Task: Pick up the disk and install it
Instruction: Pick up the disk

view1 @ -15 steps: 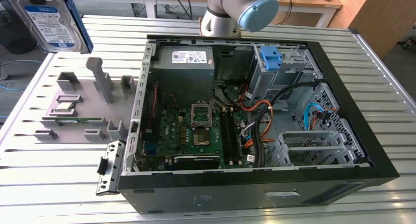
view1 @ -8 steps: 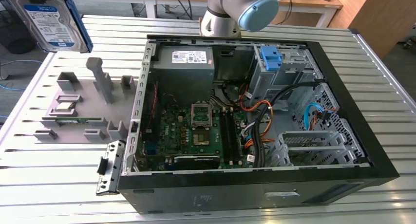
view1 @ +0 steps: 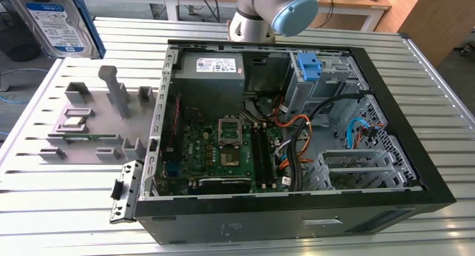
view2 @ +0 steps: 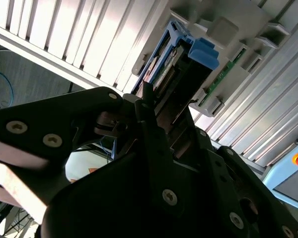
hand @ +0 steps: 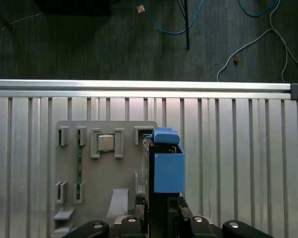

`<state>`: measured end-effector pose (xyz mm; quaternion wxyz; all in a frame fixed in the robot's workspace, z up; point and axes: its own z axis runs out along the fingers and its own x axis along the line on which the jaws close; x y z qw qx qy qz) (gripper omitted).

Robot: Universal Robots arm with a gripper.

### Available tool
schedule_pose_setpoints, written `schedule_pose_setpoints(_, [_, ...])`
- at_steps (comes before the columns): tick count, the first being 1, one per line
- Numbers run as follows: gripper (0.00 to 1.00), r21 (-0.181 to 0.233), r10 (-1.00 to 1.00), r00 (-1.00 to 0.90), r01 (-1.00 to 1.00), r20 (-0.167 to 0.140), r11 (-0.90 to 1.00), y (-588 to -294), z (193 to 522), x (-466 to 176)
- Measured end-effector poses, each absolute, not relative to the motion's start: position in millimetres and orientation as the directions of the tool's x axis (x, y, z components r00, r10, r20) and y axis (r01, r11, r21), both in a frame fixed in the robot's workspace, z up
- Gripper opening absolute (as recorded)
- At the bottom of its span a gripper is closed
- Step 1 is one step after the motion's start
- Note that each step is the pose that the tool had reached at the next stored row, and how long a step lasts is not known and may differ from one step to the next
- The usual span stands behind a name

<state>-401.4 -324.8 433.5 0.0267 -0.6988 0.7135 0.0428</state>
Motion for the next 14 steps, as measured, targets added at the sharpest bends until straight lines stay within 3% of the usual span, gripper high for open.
schedule_pose_setpoints(14, [0.35, 0.024, -0.995, -0.022, -1.0, -0.098, 0.02, -324.8, 437.1, -401.4])
